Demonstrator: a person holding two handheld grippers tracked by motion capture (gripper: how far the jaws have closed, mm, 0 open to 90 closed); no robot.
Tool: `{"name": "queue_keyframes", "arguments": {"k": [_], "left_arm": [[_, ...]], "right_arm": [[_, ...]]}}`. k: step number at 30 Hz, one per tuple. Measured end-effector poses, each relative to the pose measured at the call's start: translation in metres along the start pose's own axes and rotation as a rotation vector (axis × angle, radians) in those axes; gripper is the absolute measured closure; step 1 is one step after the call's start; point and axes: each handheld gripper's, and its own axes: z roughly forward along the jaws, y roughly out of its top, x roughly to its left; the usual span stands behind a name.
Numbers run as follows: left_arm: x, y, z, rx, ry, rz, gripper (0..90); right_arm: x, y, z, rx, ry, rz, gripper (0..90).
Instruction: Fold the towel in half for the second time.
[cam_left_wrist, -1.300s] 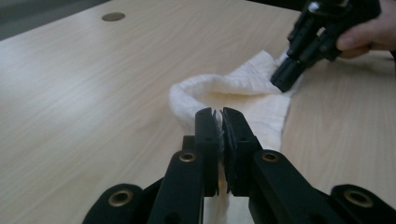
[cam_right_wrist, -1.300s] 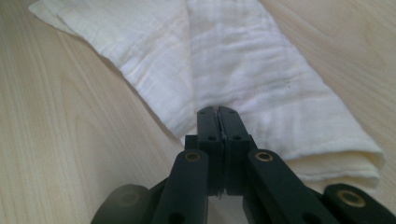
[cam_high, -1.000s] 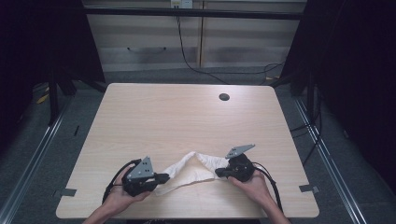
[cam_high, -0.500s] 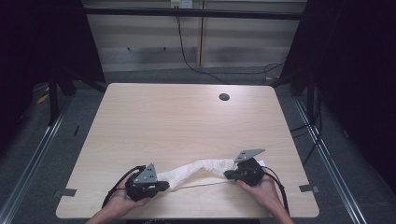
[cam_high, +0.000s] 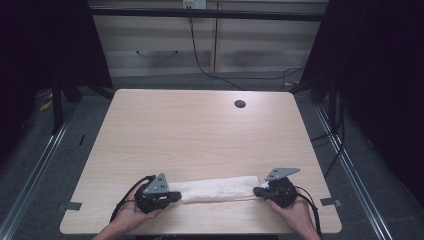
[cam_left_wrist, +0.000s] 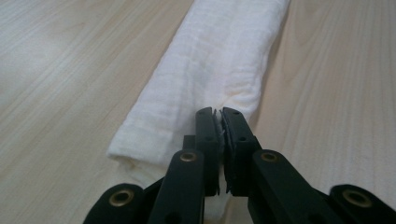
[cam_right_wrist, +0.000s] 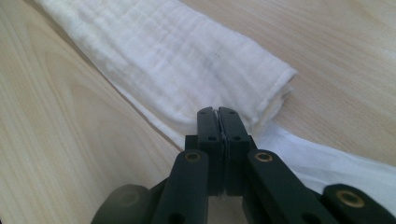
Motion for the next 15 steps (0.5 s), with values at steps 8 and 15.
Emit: {"name": "queue_keyframes", "arguments": {"k": [8,15], "left_arm": [[0.017,0.005,0.008,-0.012,0.051,-0.036,86.0],[0.033,0.004,0.011,-0.045,0.072,-0.086,85.5]], "right_arm": [[-0.005,0.006,0.006,-0.015,-0.004,0.020,89.2],[-0.011,0.022,0.018,-0.007,-0.046,0.005,88.7]]}}
